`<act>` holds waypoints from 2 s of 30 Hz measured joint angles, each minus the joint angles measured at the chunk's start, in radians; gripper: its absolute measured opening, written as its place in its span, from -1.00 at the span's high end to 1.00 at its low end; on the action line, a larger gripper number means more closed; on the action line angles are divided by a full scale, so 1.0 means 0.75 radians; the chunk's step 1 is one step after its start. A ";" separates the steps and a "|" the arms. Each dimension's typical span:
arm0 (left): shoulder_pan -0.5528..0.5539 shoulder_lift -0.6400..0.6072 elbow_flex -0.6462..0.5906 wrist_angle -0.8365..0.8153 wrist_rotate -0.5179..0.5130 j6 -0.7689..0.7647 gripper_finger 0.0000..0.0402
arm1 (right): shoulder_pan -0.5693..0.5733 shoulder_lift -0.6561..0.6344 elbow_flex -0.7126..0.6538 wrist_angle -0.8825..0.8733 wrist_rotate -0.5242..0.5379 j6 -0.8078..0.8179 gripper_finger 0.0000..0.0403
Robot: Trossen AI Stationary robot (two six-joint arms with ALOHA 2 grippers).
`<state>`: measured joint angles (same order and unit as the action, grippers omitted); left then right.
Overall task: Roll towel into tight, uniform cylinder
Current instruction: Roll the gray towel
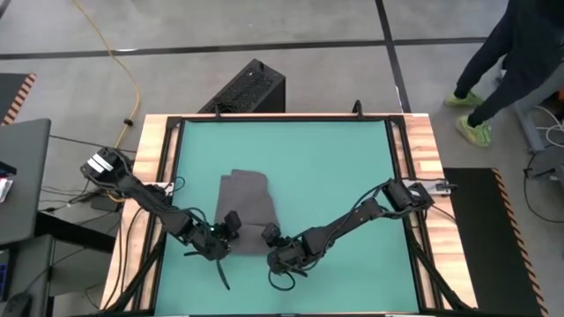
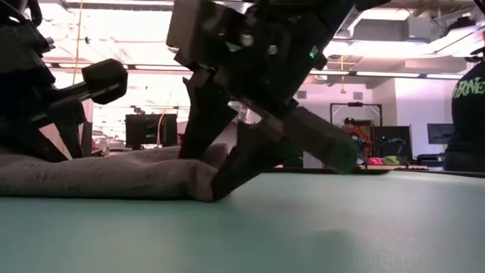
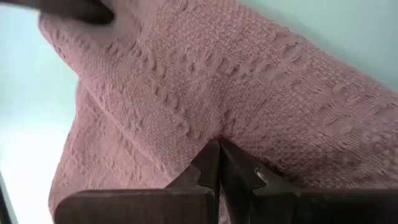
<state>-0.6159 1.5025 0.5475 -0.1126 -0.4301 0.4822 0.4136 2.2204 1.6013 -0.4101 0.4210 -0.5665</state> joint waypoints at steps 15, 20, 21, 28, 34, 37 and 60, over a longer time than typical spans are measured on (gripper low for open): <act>0.001 -0.002 -0.018 0.038 0.050 -0.022 1.00 | 0.006 -0.030 -0.010 0.024 0.004 0.234 0.84; 0.001 -0.002 -0.018 0.051 0.101 -0.040 1.00 | -0.028 -0.138 -0.008 -0.033 -0.068 0.554 0.84; 0.001 -0.002 -0.018 0.051 0.116 -0.043 1.00 | -0.039 -0.155 -0.007 -0.041 -0.096 0.622 0.84; 0.001 -0.001 -0.019 0.086 0.148 -0.031 1.00 | -0.191 -0.199 -0.006 -0.119 -0.331 0.962 0.84; 0.001 -0.019 -0.020 0.098 0.167 -0.032 1.00 | -0.299 -0.179 -0.006 -0.138 -0.444 1.069 0.84; 0.001 -0.023 -0.020 0.099 0.183 -0.049 1.00 | -0.342 -0.190 -0.006 -0.102 -0.512 1.078 0.84; 0.001 -0.026 -0.020 0.233 0.250 -0.007 1.00 | -0.545 -0.076 -0.005 0.201 -0.753 1.073 0.84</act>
<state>-0.6155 1.4834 0.5327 0.0622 -0.2426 0.4769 0.0051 2.1637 1.5972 -0.2592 -0.1434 0.2382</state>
